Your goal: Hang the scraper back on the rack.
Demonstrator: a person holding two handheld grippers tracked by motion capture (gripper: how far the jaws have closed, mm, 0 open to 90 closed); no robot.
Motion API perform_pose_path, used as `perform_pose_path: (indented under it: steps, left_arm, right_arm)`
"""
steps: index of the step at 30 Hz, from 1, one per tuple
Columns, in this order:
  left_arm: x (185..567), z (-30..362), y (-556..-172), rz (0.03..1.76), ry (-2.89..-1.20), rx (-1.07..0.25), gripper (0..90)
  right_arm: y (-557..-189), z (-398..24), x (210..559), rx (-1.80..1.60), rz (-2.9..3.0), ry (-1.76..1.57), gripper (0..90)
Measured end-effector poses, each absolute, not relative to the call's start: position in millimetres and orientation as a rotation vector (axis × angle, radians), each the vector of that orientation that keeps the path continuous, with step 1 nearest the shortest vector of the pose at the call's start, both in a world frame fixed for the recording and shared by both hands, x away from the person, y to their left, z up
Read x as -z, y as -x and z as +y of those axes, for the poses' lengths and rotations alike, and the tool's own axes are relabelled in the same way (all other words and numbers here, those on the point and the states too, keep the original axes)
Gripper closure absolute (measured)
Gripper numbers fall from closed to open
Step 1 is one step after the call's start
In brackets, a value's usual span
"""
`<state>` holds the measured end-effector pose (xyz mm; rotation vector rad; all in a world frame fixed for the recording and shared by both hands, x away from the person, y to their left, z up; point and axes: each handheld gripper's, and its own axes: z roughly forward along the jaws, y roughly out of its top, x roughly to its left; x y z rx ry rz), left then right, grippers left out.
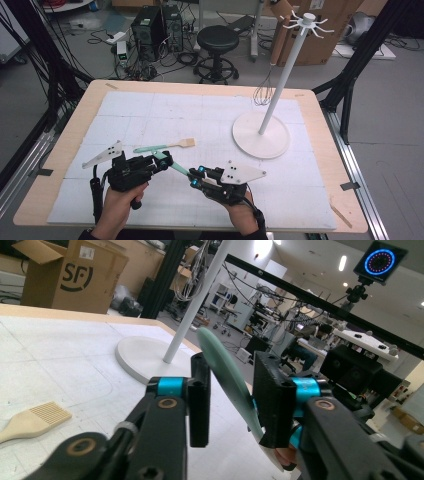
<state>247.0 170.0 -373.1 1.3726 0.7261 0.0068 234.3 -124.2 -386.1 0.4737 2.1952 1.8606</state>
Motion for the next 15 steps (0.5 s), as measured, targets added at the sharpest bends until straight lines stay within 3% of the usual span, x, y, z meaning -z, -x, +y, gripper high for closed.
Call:
perform_pose_path:
  steps: [3, 15]
  left_arm:
    - [372, 170, -246, 0.72, -1.356, 0.031, 74.3]
    - [350, 164, -236, 0.582, -1.416, -0.022, 81.6]
  right_arm:
    - [-233, -123, 386, -1.854, 2.198, -0.469, 80.6]
    - [-229, -119, 380, -1.878, 2.228, -0.422, 81.5]
